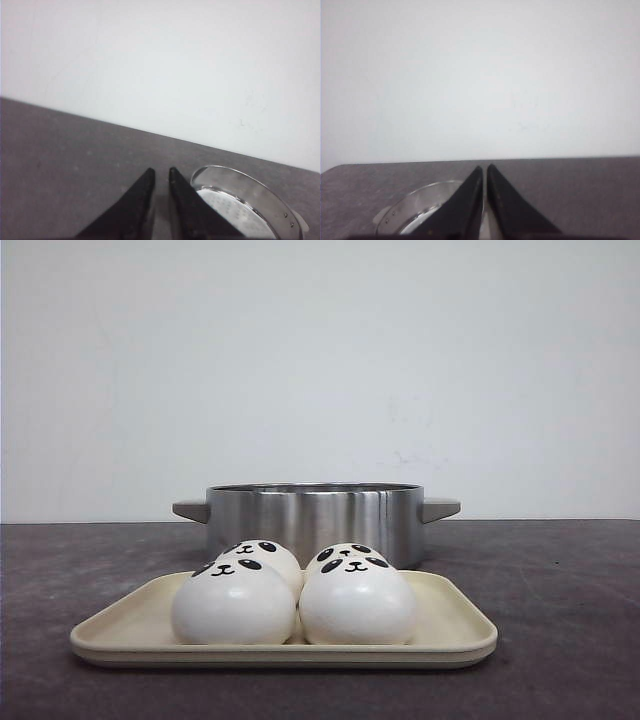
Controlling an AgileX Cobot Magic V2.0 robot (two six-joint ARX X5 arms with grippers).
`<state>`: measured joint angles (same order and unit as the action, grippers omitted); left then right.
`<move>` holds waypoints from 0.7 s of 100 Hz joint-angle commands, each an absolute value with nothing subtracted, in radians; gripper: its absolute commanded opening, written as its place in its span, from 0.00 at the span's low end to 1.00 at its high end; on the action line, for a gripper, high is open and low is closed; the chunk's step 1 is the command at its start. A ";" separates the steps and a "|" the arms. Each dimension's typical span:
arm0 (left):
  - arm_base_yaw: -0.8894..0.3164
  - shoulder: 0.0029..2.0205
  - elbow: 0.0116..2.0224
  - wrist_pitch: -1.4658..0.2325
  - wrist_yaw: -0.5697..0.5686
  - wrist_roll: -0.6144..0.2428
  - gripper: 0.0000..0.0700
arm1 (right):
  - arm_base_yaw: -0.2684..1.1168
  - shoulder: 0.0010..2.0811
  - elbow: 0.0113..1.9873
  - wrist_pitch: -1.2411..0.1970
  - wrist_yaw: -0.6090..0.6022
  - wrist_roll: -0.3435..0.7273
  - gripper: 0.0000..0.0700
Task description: Steam buns
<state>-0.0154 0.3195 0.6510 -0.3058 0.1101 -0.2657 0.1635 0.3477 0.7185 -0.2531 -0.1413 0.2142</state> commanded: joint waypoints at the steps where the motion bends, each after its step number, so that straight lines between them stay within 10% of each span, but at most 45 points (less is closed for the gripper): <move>1: -0.019 0.366 0.752 -0.303 0.114 -0.191 0.00 | 0.166 0.406 0.820 -0.282 -0.161 0.155 0.01; 15: -0.020 0.426 0.844 -0.301 0.115 -0.184 0.01 | 0.167 0.485 0.928 -0.276 -0.274 0.150 0.01; 22: -0.020 0.428 0.851 -0.302 0.126 -0.184 0.18 | 0.167 0.502 0.937 -0.241 -0.355 0.159 0.08; 39: -0.020 0.428 0.851 -0.347 0.167 -0.184 0.81 | 0.168 0.538 0.937 -0.234 -0.435 0.275 0.94; 70: -0.082 0.439 0.851 -0.490 0.226 -0.184 0.81 | 0.239 0.707 0.954 -0.224 -0.486 0.311 0.88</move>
<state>-0.0677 0.4274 0.8440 -0.4862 0.1967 -0.1967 0.2039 0.6598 0.9283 -0.2348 -0.4938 0.3107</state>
